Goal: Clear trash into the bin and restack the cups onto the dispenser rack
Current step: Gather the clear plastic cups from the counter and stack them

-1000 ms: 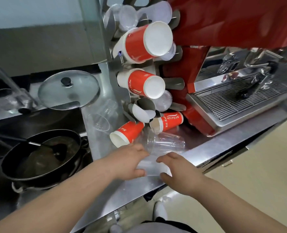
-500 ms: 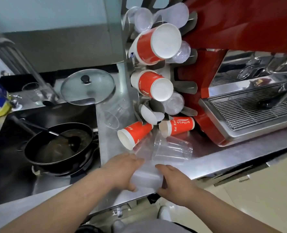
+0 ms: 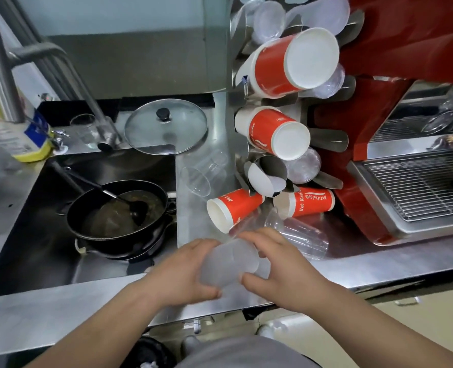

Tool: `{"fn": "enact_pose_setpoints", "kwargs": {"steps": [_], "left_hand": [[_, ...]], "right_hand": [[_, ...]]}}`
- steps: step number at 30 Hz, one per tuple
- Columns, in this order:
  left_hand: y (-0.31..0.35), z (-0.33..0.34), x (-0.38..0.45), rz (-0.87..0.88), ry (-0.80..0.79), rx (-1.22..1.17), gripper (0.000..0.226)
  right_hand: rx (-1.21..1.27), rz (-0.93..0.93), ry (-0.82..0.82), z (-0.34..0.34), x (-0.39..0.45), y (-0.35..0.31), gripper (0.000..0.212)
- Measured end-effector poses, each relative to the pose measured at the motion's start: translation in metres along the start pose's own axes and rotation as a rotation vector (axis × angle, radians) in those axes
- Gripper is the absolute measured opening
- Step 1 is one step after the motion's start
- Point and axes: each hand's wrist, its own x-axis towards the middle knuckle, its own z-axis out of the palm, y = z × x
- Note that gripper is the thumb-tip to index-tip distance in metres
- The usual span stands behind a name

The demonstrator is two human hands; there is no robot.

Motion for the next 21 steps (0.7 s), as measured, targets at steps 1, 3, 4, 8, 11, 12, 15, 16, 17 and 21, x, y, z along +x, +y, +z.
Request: {"fn": "enact_pose_setpoints", "kwargs": {"steps": [1, 3, 4, 8, 11, 12, 15, 16, 17, 21], "left_hand": [[-0.001, 0.002, -0.002, -0.012, 0.012, -0.034, 0.095], [-0.003, 0.009, -0.007, -0.038, 0.031, -0.101, 0.092], [-0.003, 0.012, -0.01, -0.054, 0.036, -0.136, 0.09], [-0.007, 0.023, -0.02, -0.089, 0.098, -0.318, 0.085], [-0.01, 0.027, -0.023, -0.094, 0.114, -0.406, 0.081], [-0.012, 0.029, -0.023, -0.092, 0.12, -0.426, 0.078], [-0.023, 0.034, -0.026, -0.104, 0.136, -0.451, 0.076], [-0.027, 0.035, -0.028, -0.11, 0.153, -0.454, 0.076], [-0.028, 0.032, -0.031, -0.117, 0.173, -0.452, 0.075], [-0.03, 0.024, -0.042, -0.103, 0.211, -0.501, 0.065]], "right_hand": [[0.003, -0.008, 0.001, 0.001, 0.002, -0.003, 0.068], [0.001, -0.019, -0.006, 0.004, 0.004, -0.009, 0.069], [0.001, -0.023, -0.016, 0.006, 0.005, -0.011, 0.07], [0.005, -0.047, -0.067, 0.019, 0.009, -0.018, 0.071], [0.005, -0.067, -0.098, 0.027, 0.013, -0.023, 0.068], [0.01, -0.071, -0.105, 0.03, 0.015, -0.025, 0.068], [0.026, -0.094, -0.118, 0.038, 0.02, -0.03, 0.067], [0.03, -0.104, -0.119, 0.041, 0.022, -0.031, 0.067], [0.032, -0.107, -0.123, 0.044, 0.024, -0.033, 0.067], [0.045, -0.117, -0.141, 0.052, 0.029, -0.038, 0.068]]}}
